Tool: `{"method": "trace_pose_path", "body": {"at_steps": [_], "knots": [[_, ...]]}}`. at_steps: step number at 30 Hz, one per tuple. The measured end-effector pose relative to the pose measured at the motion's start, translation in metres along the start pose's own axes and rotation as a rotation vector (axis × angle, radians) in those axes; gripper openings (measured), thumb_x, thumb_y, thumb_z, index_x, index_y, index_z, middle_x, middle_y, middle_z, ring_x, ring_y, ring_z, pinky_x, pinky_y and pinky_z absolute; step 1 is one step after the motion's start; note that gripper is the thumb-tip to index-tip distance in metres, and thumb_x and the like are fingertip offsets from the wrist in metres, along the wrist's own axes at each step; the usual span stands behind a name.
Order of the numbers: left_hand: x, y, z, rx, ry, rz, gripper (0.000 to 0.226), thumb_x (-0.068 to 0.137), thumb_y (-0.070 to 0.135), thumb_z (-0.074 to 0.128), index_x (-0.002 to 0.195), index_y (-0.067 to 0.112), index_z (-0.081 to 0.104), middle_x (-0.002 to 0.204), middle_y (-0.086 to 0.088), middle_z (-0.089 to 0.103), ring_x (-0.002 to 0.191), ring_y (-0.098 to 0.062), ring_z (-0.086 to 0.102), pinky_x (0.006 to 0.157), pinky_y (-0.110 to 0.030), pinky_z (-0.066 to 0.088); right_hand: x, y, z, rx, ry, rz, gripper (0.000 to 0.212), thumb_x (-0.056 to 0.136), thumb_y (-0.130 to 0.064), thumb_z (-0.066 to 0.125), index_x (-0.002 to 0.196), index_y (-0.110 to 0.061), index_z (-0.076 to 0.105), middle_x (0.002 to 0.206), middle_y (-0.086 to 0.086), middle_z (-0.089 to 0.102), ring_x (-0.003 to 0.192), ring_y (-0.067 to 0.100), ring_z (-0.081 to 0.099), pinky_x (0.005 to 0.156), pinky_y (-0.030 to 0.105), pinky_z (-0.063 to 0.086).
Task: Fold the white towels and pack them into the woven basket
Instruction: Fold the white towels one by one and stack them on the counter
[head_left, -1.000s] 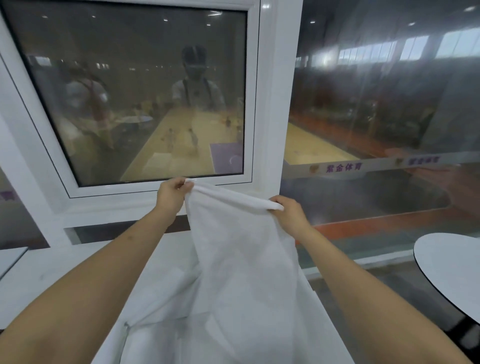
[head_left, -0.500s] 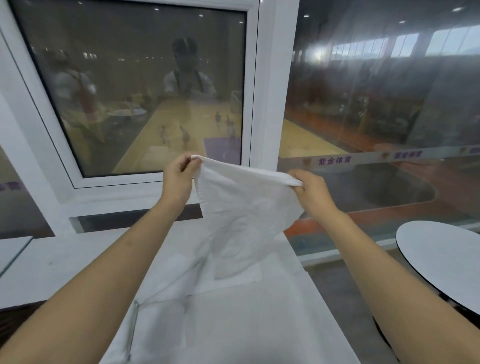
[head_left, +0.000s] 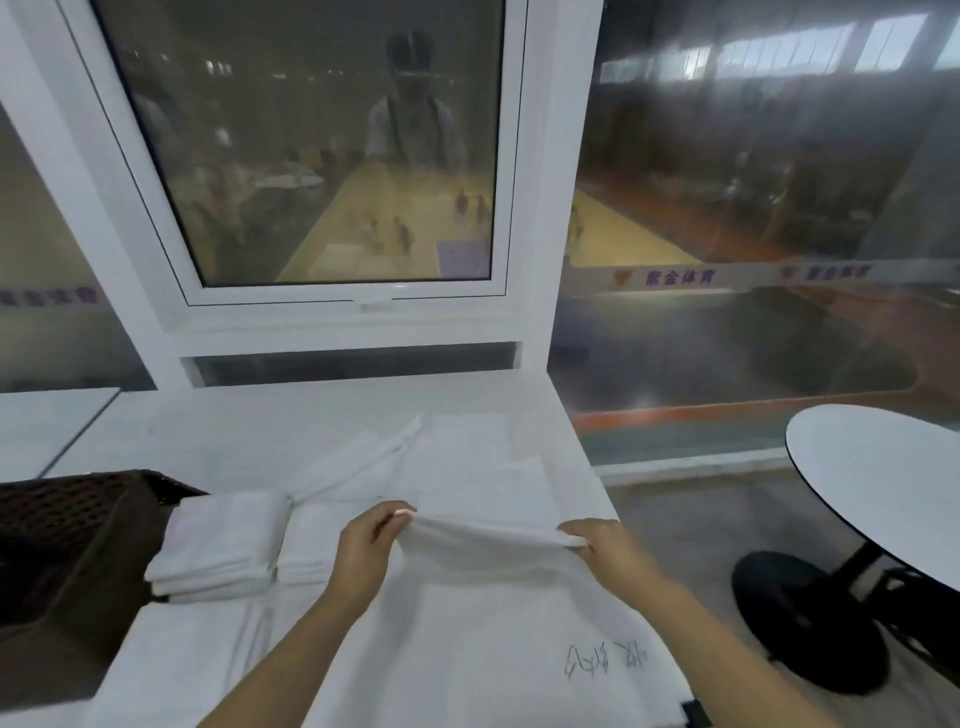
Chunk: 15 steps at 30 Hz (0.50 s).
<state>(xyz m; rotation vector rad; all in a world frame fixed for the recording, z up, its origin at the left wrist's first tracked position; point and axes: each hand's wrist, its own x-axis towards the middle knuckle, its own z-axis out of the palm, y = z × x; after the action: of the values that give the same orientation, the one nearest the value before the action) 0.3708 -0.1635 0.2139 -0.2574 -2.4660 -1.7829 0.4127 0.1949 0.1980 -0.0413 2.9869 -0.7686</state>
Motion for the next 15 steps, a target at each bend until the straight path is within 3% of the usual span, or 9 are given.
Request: {"method": "trace_pose_path", "body": {"at_steps": [4,8,11,15], "knots": [[-0.054,-0.008,0.017,0.011,-0.005,-0.097,0.019,0.1,0.013,0.061,0.09,0.021,0.075,0.096,0.006,0.075,0.092,-0.008,0.067,0.079,-0.015,0.047,-0.036,0.028,0.01,0.051,-0.091,0.012,0.015,0.1,-0.037,0.06,0.108,-0.042,0.071,0.108,-0.014,0.075,0.1,0.013,0.068,0.089,0.039,0.056],[-0.098,-0.013,0.033,0.041,0.024,-0.165,0.02,0.1,0.013,0.062,0.089,0.023,0.075,0.091,0.008,0.075,0.089,-0.008,0.066,0.077,-0.017,0.047,-0.064,0.059,0.015,0.083,-0.157,0.022,0.018,0.096,-0.046,0.06,0.091,-0.062,0.067,0.1,-0.031,0.071,0.095,0.0,0.066,0.086,0.034,0.056],[-0.12,-0.019,0.042,0.058,0.021,-0.195,0.021,0.1,0.015,0.062,0.088,0.025,0.075,0.088,0.008,0.074,0.086,-0.012,0.066,0.078,-0.029,0.05,-0.079,0.072,0.014,0.095,-0.157,0.071,0.021,0.094,-0.043,0.064,0.078,-0.056,0.065,0.088,-0.024,0.071,0.083,0.004,0.066,0.081,0.037,0.057],[-0.134,-0.023,0.049,0.014,0.072,-0.251,0.022,0.099,0.014,0.063,0.085,0.028,0.074,0.085,0.001,0.072,0.084,-0.018,0.065,0.078,-0.04,0.057,-0.09,0.09,0.015,0.169,-0.135,0.105,0.008,0.091,-0.04,0.064,0.087,-0.047,0.068,0.084,-0.016,0.072,0.075,0.01,0.068,0.074,0.039,0.058]]}}
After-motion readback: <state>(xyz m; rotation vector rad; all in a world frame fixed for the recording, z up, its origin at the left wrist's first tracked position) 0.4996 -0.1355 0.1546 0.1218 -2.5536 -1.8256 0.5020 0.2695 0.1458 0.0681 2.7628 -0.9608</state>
